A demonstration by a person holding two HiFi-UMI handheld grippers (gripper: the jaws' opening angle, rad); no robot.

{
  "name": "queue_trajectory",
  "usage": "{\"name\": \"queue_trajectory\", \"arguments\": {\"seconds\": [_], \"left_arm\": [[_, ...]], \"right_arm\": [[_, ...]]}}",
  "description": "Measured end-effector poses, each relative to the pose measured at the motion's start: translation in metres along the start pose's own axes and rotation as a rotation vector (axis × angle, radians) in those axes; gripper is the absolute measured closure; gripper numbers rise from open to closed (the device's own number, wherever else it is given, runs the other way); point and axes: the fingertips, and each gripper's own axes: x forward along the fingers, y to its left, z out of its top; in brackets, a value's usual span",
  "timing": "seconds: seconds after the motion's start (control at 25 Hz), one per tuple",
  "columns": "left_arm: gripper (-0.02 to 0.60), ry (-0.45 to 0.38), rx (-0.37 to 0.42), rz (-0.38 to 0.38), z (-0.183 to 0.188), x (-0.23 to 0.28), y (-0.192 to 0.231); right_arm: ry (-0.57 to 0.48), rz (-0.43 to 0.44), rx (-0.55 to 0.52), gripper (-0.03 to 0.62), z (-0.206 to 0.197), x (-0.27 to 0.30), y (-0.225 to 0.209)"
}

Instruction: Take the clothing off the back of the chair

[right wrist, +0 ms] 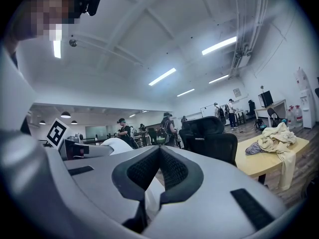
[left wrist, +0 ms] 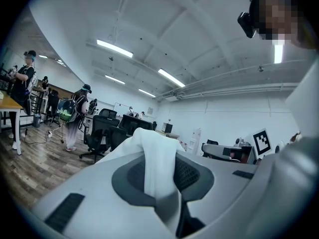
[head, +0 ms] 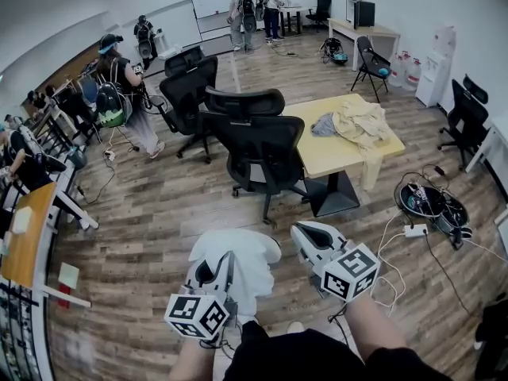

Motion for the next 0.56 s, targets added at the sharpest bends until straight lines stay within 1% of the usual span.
{"name": "queue_trajectory", "arguments": {"seconds": [0.56], "left_arm": [[0.495, 0.008, -0.001, -0.012, -0.0008, 0.0088, -0.0035]], "right_arm": [[0.003, -0.001, 0.002, 0.582, -0.0004, 0.0007, -0.0072]]}}
